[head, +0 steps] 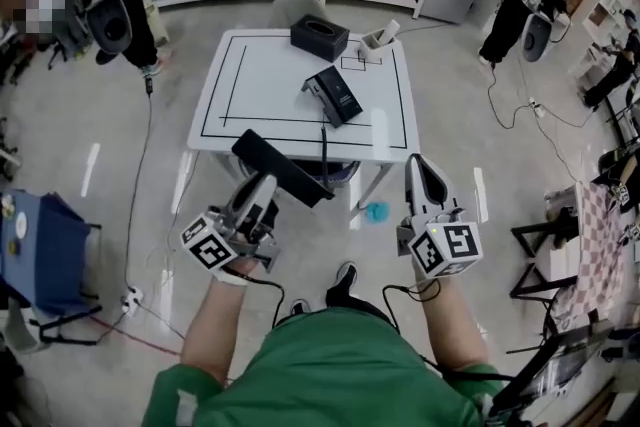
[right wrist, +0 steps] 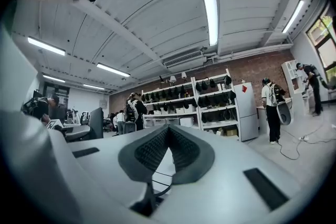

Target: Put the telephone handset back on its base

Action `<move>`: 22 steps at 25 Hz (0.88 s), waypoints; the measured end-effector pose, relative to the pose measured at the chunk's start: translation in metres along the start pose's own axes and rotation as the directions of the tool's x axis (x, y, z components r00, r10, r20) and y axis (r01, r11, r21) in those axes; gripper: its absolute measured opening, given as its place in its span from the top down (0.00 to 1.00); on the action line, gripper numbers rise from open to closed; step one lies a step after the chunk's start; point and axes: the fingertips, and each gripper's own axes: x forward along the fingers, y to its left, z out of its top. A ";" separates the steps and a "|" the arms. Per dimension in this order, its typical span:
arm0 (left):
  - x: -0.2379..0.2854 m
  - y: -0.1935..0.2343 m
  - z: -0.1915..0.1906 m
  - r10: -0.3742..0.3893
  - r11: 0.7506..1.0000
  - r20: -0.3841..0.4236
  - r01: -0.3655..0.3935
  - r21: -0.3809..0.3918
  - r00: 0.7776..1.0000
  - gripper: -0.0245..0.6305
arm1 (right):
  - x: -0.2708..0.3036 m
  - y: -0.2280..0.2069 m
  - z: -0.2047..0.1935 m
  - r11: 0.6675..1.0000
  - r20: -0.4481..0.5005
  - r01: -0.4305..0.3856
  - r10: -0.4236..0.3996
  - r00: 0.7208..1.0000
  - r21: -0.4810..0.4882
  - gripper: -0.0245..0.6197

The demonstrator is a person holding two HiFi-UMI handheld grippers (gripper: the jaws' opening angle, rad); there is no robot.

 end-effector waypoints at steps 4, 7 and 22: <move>0.030 0.016 -0.007 0.038 0.999 -0.003 -0.037 0.018 0.999 0.84 | 0.027 -0.032 -0.003 0.999 -0.005 -0.024 0.024 1.000 0.030 0.93; 0.047 0.020 -0.011 0.057 0.998 -0.008 -0.057 0.032 0.998 0.84 | 0.040 -0.051 -0.002 0.998 -0.008 -0.039 0.039 0.999 0.040 0.93; 0.112 0.048 -0.033 0.156 0.986 0.014 -0.156 0.057 0.988 0.84 | 0.092 -0.126 -0.009 0.986 -0.018 -0.134 0.136 0.990 0.096 0.93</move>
